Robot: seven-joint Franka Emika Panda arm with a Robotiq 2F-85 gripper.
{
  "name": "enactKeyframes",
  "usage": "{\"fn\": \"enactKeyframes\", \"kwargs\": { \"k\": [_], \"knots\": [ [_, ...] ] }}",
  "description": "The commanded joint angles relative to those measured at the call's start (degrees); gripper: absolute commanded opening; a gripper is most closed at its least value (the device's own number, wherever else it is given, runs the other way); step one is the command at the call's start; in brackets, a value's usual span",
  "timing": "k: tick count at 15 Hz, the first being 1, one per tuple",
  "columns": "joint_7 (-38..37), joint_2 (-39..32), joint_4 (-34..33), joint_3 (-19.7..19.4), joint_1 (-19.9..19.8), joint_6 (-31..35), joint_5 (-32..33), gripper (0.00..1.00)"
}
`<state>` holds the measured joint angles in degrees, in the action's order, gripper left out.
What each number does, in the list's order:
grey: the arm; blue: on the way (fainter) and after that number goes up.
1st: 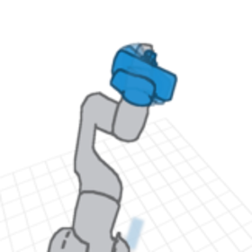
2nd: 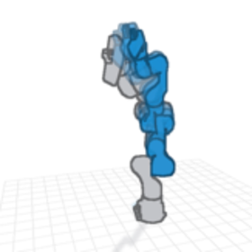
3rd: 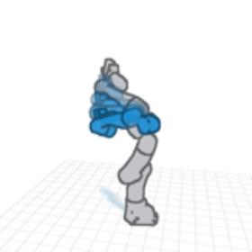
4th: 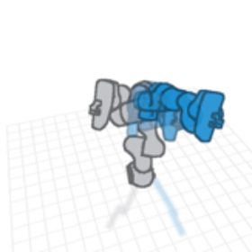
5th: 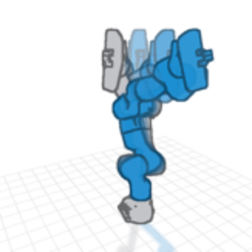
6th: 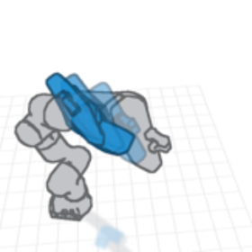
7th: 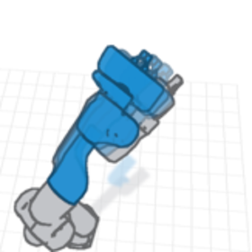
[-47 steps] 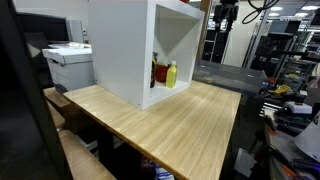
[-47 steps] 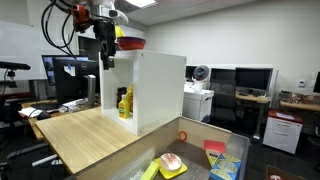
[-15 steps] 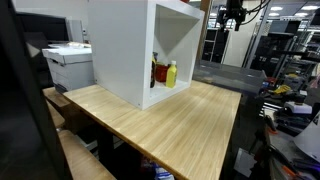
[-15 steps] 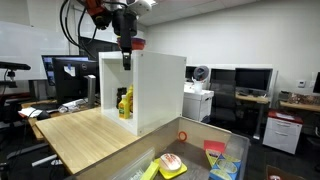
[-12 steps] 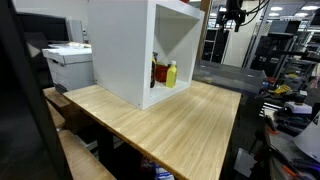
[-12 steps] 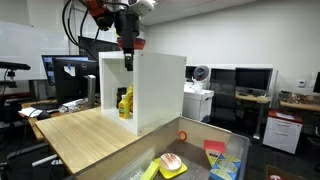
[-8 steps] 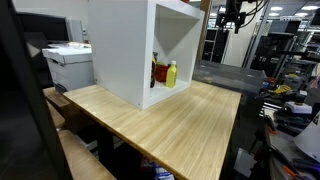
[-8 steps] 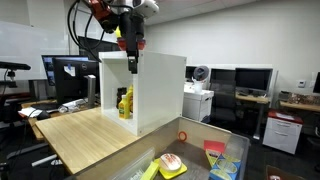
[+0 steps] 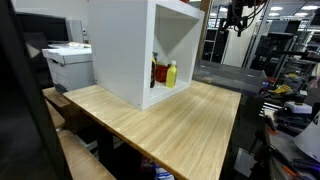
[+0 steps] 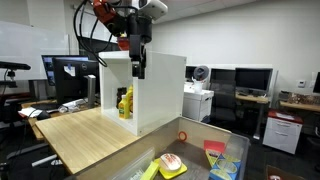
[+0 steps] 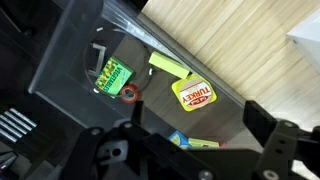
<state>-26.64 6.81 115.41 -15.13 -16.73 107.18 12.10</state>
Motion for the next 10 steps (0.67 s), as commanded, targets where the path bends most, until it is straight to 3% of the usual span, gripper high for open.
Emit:
{"fn": "enactKeyframes", "kwargs": {
  "k": [1, 10],
  "knots": [
    [-2.5, -2.4, -1.4, -0.5, -1.0, 1.7, 0.6, 1.0],
    [-3.9, -6.7, -2.4, -2.2, -0.7, 4.8, 0.1, 1.0]
  ]
}}
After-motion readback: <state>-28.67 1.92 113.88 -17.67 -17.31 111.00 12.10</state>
